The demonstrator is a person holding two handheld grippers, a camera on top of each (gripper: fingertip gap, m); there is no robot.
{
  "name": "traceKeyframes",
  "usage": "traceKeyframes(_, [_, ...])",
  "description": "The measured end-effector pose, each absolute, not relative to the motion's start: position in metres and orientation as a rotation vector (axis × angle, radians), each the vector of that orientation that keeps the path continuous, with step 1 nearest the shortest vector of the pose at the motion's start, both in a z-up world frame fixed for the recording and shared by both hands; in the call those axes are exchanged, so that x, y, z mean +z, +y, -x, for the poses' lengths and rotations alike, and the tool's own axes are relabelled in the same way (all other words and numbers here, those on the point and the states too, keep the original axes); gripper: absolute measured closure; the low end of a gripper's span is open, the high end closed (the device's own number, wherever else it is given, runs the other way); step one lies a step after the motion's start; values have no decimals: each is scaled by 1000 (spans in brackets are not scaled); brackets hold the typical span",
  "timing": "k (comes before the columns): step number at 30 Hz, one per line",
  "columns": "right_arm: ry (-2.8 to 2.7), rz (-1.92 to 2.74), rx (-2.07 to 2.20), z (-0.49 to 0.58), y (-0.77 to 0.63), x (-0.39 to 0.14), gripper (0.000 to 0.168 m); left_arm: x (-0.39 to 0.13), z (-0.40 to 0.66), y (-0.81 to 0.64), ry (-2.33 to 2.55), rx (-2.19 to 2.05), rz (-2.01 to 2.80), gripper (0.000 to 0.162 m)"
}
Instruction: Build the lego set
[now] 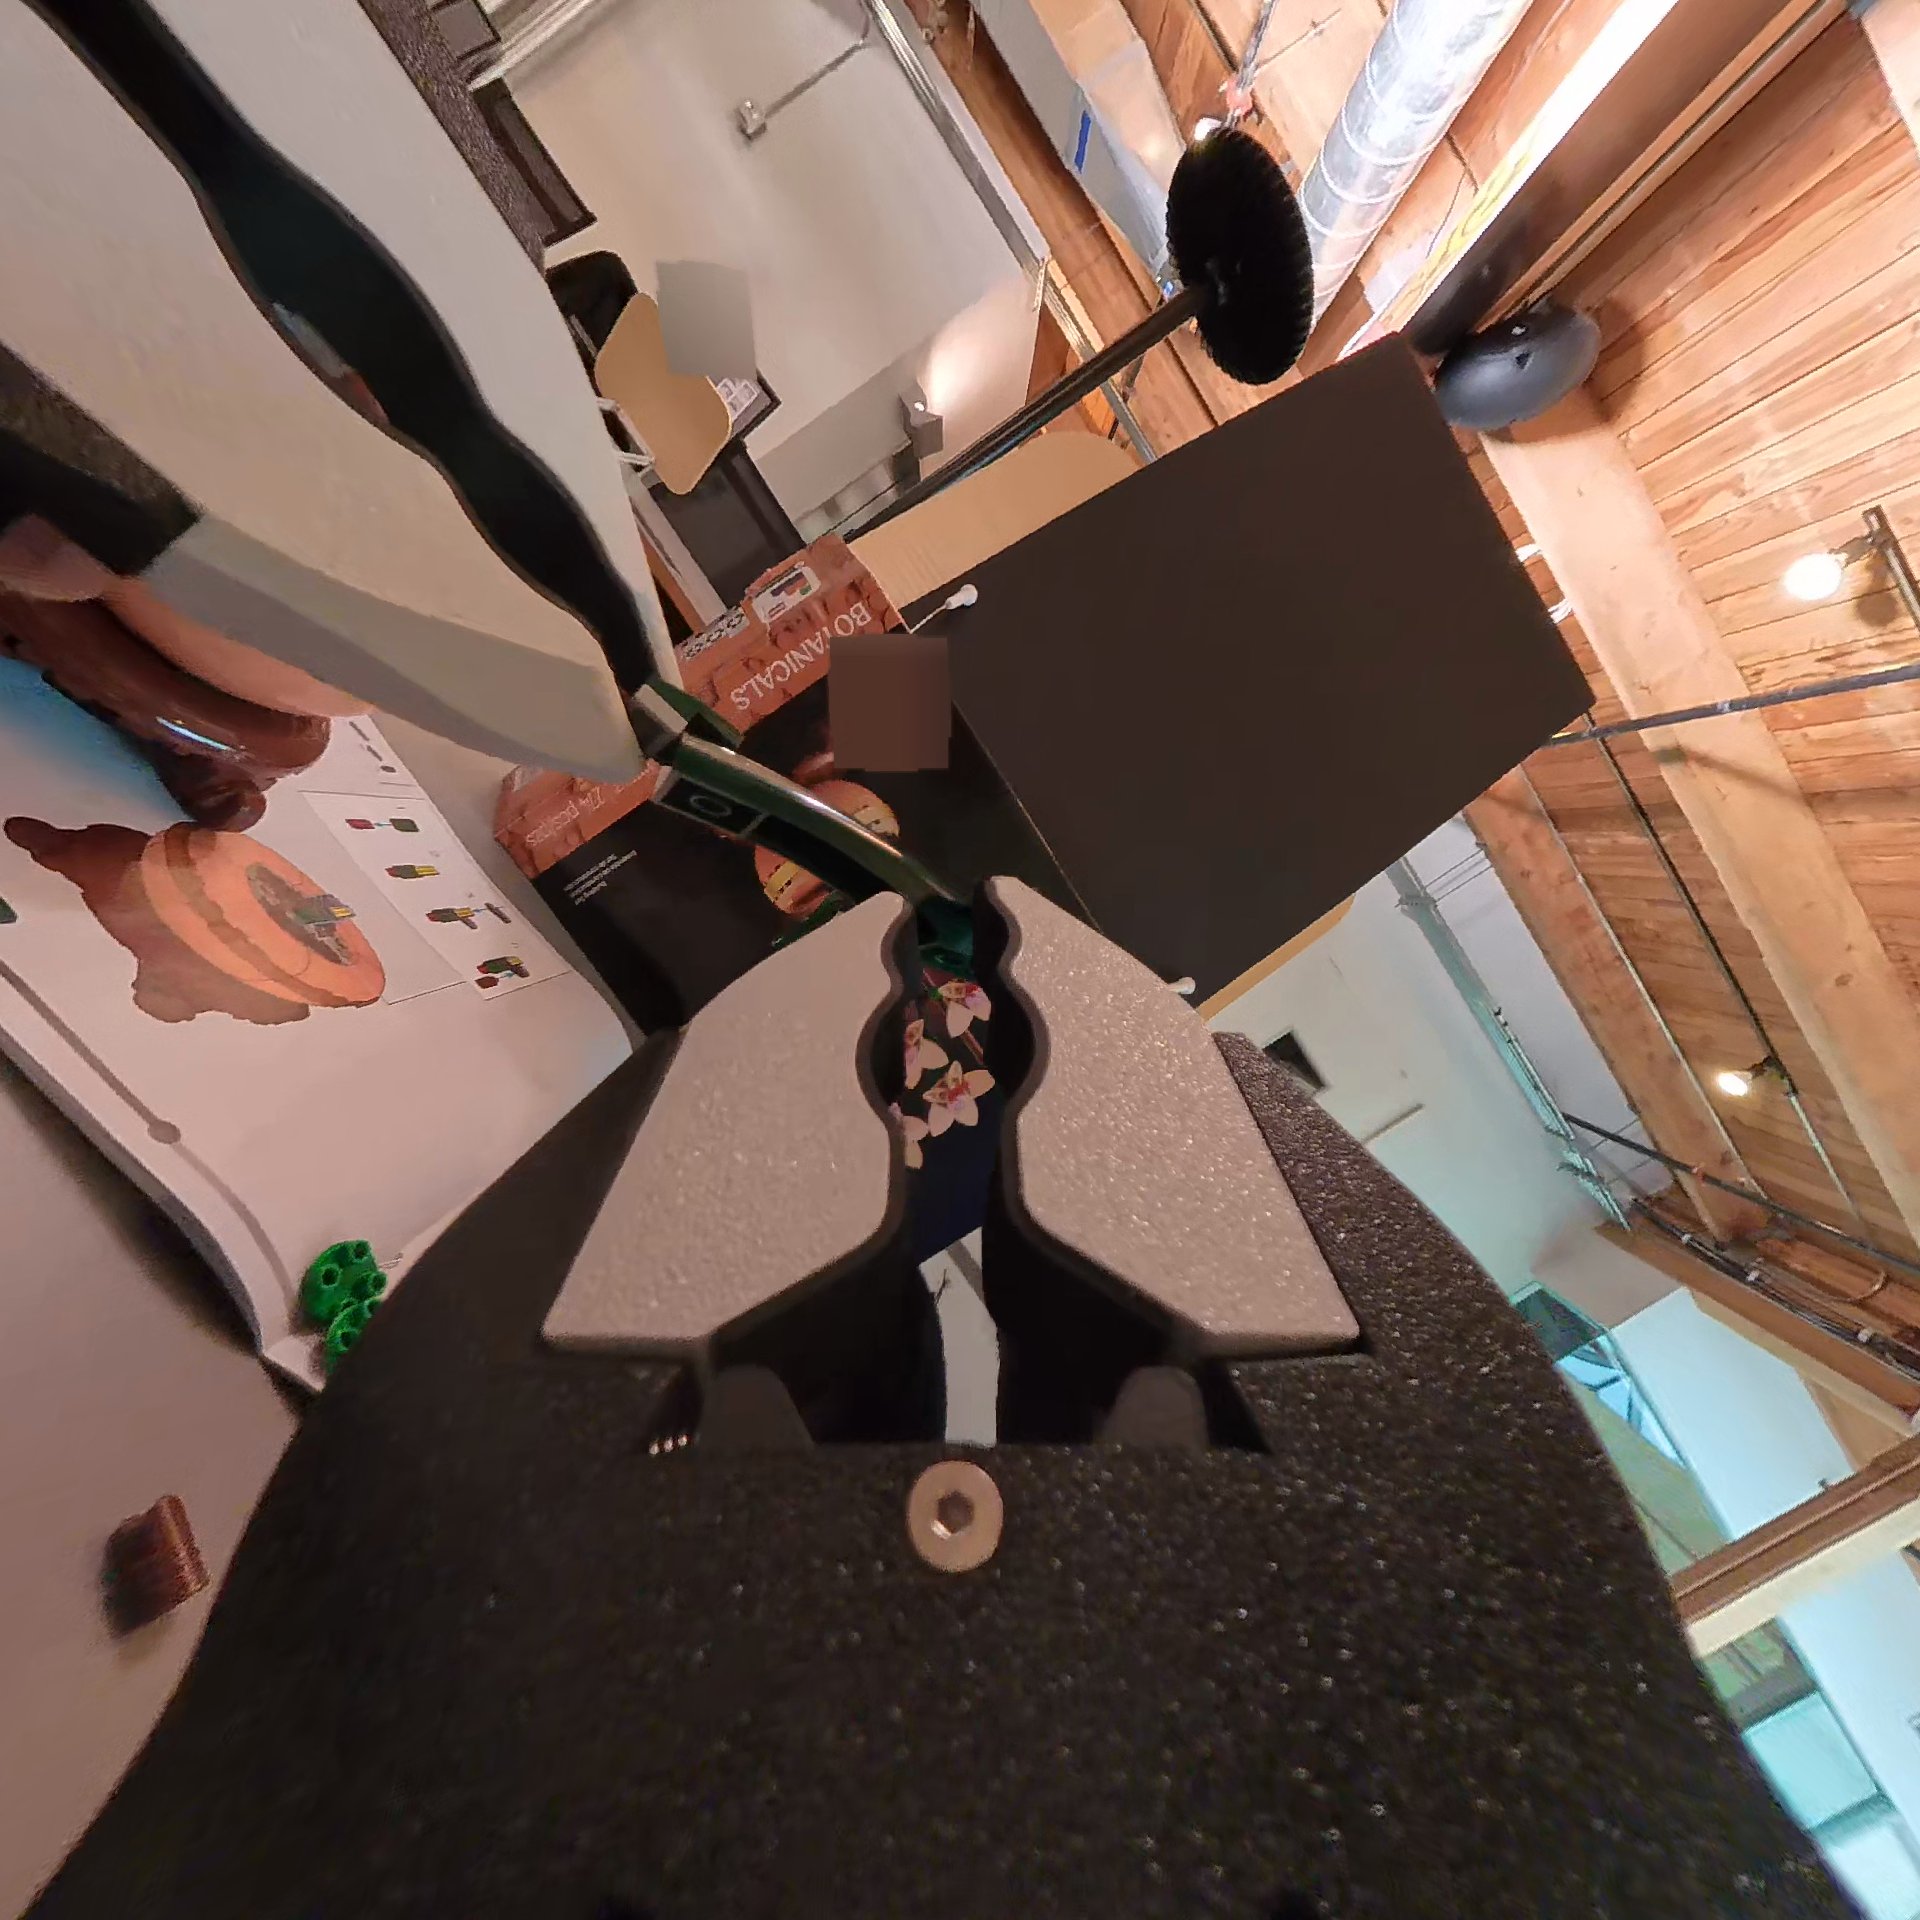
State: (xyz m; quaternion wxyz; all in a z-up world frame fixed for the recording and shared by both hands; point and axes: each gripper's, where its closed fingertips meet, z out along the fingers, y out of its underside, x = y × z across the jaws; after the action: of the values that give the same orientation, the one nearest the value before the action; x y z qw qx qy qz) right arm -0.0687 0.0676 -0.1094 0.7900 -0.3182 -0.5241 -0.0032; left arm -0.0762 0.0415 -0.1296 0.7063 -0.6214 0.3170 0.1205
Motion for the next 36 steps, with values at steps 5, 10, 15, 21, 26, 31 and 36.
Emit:
traceKeyframes(5, [-1136, 729, 8, 69, 71, -115, 159, -134, 76, 43, 712, 276, 1401, 156])
traceKeyframes(10, [-1138, 759, 20, 69, 72, -118, 159, -136, 76, 44, 717, 283, 1410, 156])
traceKeyframes(15, [-1139, 772, 31, 69, 73, -119, 160, -136, 76, 44, 721, 290, 1410, 156])
traceKeyframes(21, [-1137, 778, 32, 70, 73, -119, 159, -136, 76, 44, 723, 290, 1412, 156])
traceKeyframes(26, [-1136, 781, 32, 70, 74, -120, 160, -136, 77, 47, 725, 292, 1414, 156])
traceKeyframes(31, [-1136, 786, 36, 70, 74, -120, 160, -136, 78, 47, 727, 293, 1413, 156])
traceKeyframes(36, [-1136, 791, 39, 68, 73, -120, 160, -137, 77, 47, 724, 290, 1417, 156])
